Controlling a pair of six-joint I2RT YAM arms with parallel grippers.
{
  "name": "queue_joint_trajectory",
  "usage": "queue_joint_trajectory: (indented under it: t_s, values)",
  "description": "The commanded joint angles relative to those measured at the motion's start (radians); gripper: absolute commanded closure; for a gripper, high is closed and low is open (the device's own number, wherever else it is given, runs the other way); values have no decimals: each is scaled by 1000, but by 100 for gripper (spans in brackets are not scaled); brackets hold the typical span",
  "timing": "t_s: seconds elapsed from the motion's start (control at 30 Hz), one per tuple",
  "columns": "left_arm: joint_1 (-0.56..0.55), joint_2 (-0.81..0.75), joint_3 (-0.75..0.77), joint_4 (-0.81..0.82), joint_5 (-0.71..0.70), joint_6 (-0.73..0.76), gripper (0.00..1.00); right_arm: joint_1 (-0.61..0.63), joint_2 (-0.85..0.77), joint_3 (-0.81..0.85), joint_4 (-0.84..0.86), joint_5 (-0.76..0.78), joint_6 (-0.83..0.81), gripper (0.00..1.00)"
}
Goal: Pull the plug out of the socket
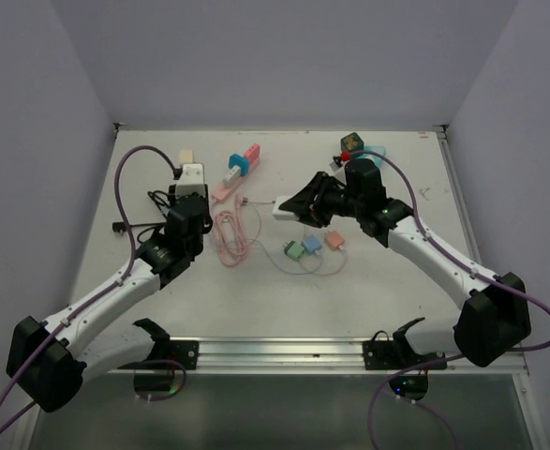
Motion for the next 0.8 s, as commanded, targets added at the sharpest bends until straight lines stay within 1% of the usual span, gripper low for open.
queue_joint_trajectory:
  t_s: [0.0,0.13,0.23,0.37,0.43,0.53,0.6,0.67,0.77]
  values:
    - [-8,1,150,-43,-172,115,100,9,-16,45,-95,-57,-71,100]
    - [-8,-22,205,-51,-108,112,100,-6,-7,24,-69,-65,-99,100]
    - [-5,-19,232,-99,-78,76,100,-41,0,-15,-79,-63,-174,100]
    - [7,-28,208,-171,6,23,100,-105,4,-94,-86,-53,-298,100]
    - [39,-29,184,-194,53,-9,100,-132,9,-139,-94,-37,-335,100]
    - [101,-21,156,-251,177,-46,100,-174,26,-185,-77,-28,-398,100]
    - [141,-18,142,-271,216,-55,100,-181,42,-208,-63,-13,-439,100]
    - [156,1,136,-298,247,-60,100,-184,61,-217,-57,-1,-472,98]
    - [184,47,142,-332,276,-73,100,-187,121,-240,-13,-30,-481,96]
